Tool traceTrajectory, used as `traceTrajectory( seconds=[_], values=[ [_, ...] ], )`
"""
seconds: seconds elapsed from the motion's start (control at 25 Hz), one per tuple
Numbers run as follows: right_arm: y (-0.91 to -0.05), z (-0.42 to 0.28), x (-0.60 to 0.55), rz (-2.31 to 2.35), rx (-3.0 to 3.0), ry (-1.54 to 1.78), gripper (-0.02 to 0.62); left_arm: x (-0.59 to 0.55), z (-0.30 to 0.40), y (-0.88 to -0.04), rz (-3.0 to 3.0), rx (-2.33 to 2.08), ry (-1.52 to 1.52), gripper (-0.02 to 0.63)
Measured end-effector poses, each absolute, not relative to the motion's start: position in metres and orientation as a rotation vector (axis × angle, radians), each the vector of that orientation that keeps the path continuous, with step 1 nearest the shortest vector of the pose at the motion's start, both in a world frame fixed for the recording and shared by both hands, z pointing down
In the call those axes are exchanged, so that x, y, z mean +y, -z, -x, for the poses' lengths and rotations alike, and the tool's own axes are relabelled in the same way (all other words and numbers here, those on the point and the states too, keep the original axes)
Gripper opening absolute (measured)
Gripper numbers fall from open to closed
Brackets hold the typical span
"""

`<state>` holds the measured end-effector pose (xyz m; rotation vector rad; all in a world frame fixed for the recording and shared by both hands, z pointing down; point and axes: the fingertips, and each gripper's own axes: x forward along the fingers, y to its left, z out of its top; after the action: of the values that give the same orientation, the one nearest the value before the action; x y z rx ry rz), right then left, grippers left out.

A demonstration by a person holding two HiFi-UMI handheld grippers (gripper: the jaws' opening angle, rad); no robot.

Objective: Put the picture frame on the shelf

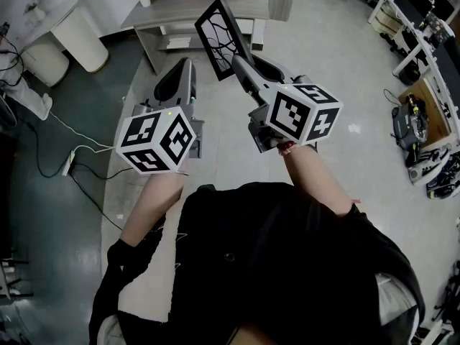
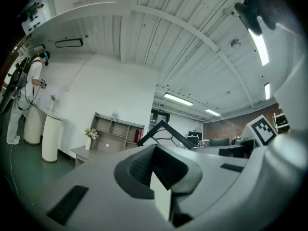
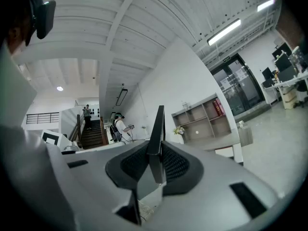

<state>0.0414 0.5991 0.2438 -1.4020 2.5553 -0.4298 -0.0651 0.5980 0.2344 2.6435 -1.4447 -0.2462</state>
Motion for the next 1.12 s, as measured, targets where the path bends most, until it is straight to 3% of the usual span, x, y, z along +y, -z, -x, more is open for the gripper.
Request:
traceTrajectory(
  seconds=[0.76, 1.12],
  values=[
    [-0.289, -0.053, 0.556, 1.404, 2.526, 0.615, 0.077, 0.556, 0.056, -0.279, -2.577, -1.393, 0.246, 0.011],
    [-0.300, -0.120, 0.528, 1.376, 2.497, 0.673, 0.077, 0.538, 0.007, -0.305, -2.502, -1.452, 0.228, 0.011]
  ],
)
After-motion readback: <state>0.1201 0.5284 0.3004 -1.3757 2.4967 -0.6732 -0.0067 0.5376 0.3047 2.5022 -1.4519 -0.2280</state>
